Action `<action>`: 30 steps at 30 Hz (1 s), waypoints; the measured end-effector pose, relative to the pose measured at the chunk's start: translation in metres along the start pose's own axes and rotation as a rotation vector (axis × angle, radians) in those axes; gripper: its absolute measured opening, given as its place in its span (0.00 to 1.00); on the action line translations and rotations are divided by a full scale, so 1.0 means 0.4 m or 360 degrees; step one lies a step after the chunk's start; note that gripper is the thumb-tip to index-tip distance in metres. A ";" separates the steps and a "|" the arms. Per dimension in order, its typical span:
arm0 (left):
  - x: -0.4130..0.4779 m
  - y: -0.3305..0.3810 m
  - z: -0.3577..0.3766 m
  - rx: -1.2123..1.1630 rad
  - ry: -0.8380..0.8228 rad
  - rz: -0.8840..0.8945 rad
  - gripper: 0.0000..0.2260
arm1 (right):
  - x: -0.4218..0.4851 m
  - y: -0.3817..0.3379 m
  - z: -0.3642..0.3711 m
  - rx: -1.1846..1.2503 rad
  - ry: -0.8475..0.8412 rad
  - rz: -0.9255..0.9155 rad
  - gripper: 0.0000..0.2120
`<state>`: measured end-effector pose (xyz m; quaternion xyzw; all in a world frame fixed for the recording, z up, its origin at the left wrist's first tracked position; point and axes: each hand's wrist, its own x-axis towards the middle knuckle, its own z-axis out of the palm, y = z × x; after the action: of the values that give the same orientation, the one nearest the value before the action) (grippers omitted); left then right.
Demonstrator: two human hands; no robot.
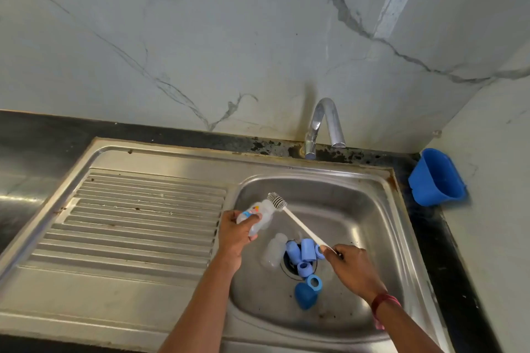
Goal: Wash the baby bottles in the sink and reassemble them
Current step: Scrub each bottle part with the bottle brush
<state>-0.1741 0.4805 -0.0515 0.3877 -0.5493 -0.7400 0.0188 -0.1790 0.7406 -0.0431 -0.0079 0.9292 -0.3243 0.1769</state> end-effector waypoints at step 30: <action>-0.014 0.124 -0.054 -0.0431 0.0212 0.0347 0.08 | -0.018 -0.023 -0.050 -0.0112 0.0095 -0.0517 0.21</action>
<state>-0.1771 0.4463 -0.0094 0.3680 -0.4808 -0.7735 0.1871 -0.1798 0.7461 -0.0207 -0.1544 0.9314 -0.3160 0.0943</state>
